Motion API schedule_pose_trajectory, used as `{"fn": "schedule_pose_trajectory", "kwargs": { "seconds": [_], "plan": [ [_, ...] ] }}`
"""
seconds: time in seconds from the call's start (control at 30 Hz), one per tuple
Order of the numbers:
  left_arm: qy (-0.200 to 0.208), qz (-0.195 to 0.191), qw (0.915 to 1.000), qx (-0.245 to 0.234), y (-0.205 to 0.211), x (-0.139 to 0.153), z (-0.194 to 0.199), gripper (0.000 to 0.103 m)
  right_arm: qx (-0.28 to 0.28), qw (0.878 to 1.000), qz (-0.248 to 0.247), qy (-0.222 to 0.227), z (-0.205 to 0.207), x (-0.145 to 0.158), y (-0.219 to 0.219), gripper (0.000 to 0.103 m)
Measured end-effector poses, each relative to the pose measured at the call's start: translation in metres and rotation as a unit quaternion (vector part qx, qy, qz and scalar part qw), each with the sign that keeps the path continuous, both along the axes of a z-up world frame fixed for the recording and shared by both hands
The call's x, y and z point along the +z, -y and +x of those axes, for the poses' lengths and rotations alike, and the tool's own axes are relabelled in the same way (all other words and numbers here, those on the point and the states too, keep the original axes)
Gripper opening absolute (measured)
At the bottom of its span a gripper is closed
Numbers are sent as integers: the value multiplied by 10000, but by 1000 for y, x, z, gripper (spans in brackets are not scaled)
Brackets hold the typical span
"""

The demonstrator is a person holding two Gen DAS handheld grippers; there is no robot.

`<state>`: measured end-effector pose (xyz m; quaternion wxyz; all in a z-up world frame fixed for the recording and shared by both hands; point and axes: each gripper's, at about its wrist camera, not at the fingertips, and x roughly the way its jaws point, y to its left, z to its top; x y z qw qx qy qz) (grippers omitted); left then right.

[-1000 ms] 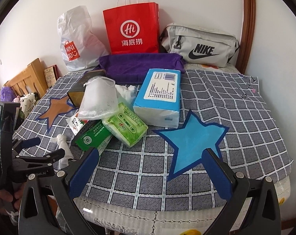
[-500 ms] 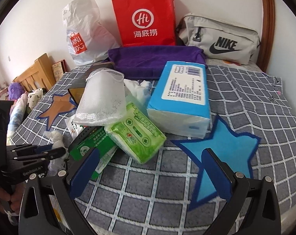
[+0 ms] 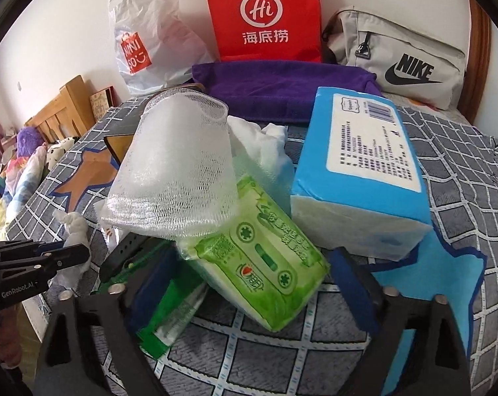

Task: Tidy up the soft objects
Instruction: 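Grasp the white knotted cloth with the left tool while the right tool grasps the green wipes pack, then carry the cloth with the left tool while the right tool carries the wipes onto the purple towel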

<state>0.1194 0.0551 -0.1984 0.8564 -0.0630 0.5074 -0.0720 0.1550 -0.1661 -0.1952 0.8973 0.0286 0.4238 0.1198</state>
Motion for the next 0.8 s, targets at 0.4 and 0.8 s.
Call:
{"fn": "schedule_pose_trajectory", "kwargs": {
  "seconds": [0.4, 0.8],
  "plan": [
    [23, 119, 9999, 107, 1, 3, 4, 17, -98, 9988, -448, -188, -46, 12, 35, 77],
    [249, 273, 9988, 334, -5, 40, 0, 17, -495, 9981, -211, -312, -62, 25, 70, 77]
  ]
}}
